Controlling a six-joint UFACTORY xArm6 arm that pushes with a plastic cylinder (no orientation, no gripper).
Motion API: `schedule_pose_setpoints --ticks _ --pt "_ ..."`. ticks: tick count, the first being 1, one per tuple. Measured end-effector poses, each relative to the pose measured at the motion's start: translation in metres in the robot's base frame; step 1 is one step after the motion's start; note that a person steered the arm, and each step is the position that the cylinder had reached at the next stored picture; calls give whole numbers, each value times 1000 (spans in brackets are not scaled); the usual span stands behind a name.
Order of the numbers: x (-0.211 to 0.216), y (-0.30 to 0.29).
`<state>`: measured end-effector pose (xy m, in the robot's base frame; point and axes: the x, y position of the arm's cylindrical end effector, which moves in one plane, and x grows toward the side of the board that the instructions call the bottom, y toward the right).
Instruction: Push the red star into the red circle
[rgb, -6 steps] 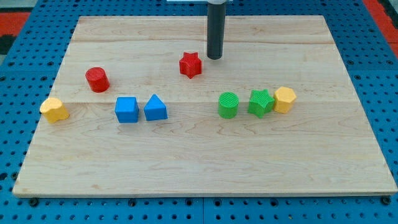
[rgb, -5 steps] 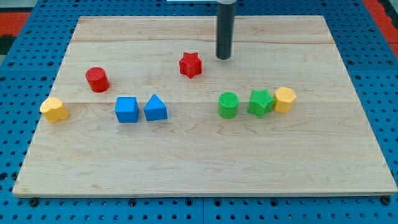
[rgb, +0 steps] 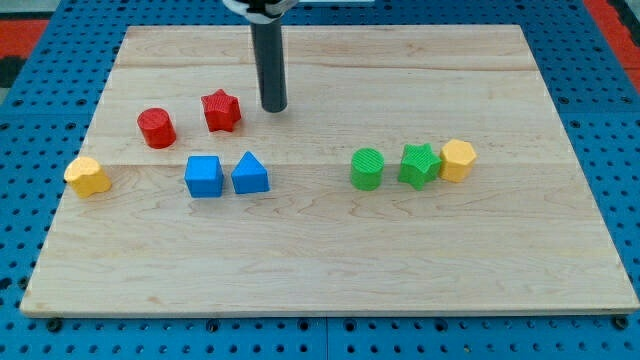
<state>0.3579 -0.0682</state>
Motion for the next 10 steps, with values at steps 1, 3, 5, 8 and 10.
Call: schedule_pose_setpoints --ticks 1,3,5,8,10 --pt "0 -44" --pt "9 -61" --pt "-17 -91" --pt "-17 -18" --pt "-23 100"
